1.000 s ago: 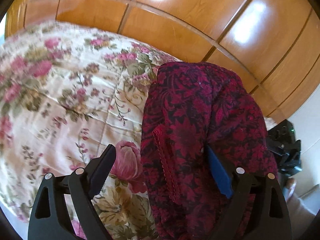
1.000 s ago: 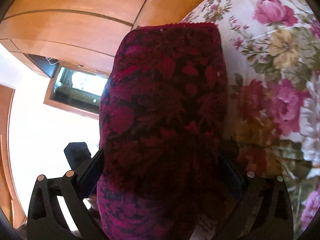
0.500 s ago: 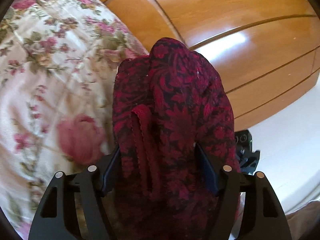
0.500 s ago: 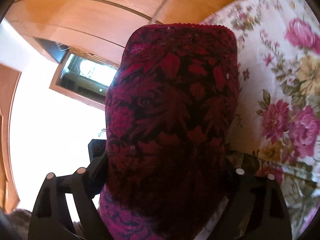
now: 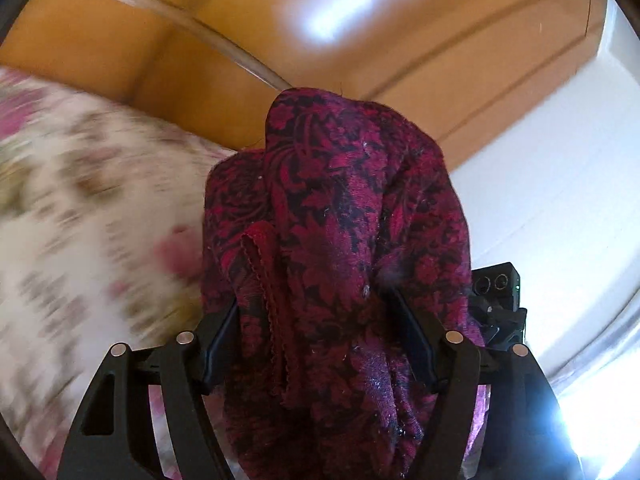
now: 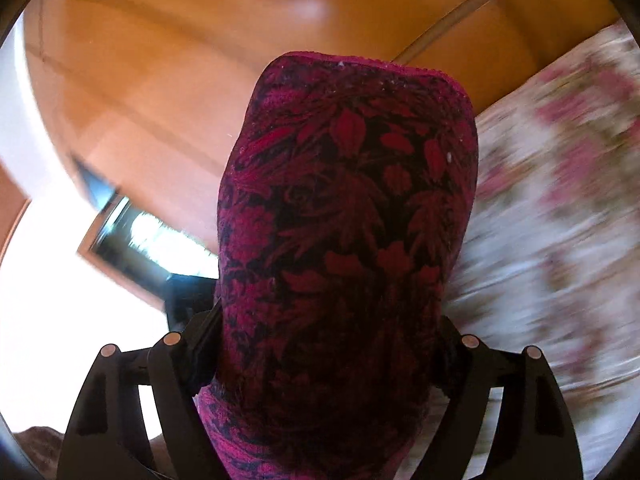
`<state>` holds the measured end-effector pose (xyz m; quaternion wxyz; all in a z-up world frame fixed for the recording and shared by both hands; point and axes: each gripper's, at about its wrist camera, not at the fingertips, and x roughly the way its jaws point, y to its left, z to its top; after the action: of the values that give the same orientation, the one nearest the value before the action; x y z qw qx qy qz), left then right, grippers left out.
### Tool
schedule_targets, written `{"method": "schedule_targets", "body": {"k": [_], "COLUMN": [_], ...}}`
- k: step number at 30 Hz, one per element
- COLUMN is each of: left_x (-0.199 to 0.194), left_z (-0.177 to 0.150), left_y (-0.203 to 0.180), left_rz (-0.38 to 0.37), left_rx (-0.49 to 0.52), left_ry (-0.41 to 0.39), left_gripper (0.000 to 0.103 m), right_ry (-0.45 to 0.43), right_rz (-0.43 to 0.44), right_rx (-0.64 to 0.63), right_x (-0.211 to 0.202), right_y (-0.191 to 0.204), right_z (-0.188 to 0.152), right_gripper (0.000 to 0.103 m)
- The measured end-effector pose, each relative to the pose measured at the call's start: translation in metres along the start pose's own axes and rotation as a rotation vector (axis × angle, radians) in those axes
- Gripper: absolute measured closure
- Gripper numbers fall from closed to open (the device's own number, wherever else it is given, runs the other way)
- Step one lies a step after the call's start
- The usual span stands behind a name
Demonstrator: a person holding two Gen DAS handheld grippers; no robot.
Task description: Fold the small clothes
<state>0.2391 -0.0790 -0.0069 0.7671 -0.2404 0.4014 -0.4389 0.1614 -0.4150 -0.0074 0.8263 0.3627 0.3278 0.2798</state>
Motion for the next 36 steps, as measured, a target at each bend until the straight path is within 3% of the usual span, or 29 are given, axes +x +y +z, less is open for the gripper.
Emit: {"method": "schedule_targets", "body": {"k": [3, 7, 8, 12, 14, 16, 18, 20, 26, 29, 32, 36], "left_x": [0.069, 0.146, 0.151, 0.146, 0.142, 0.135, 0.133, 0.135, 0.126, 0.12, 0.122, 0.118], "left_z": [0.015, 0.002, -0.002, -0.014, -0.018, -0.024, -0.028, -0.033, -0.039, -0.042, -0.044, -0.04], "left_y": [-0.029, -0.037, -0.035, -0.039, -0.047, -0.056, -0.062, -0.066, -0.07, -0.055, -0.048, -0.059], "left_rz": [0.034, 0.208, 0.23, 0.246, 0.281, 0.312, 0.338, 0.354, 0.447, 0.512, 0.531, 0.569], "left_rx": [0.063, 0.146, 0.156, 0.144, 0.17, 0.193, 0.2, 0.206, 0.213, 0.178, 0.153, 0.167], "left_ry": [0.091, 0.257, 0.266, 0.217, 0.187, 0.165, 0.152, 0.147, 0.118, 0.097, 0.093, 0.091], "left_gripper": [0.033, 0.033, 0.032, 0.031, 0.031, 0.031, 0.029, 0.029, 0.028, 0.028, 0.022, 0.017], "right_ry": [-0.054, -0.043, -0.047, -0.09, -0.094, -0.135, -0.157, -0.158, -0.092, -0.031, -0.028, -0.072], "right_rz": [-0.109, -0.272, -0.286, -0.31, -0.393, -0.519, -0.608, -0.64, -0.718, -0.815, -0.934, -0.952], "right_rx": [0.064, 0.115, 0.124, 0.126, 0.076, -0.022, -0.124, -0.202, -0.318, -0.361, -0.408, -0.36], "right_x": [-0.035, -0.047, -0.049, -0.063, -0.081, -0.088, -0.089, -0.083, -0.028, 0.006, 0.03, 0.024], "right_y": [-0.047, -0.095, -0.101, -0.107, -0.106, -0.081, -0.057, -0.03, -0.015, -0.014, -0.013, -0.011], "right_z": [0.013, -0.002, -0.007, -0.021, -0.02, -0.007, 0.0, 0.007, 0.031, 0.026, 0.019, 0.015], "right_gripper": [0.023, 0.023, 0.021, 0.007, 0.006, 0.006, 0.009, 0.015, 0.04, 0.039, 0.036, 0.035]}}
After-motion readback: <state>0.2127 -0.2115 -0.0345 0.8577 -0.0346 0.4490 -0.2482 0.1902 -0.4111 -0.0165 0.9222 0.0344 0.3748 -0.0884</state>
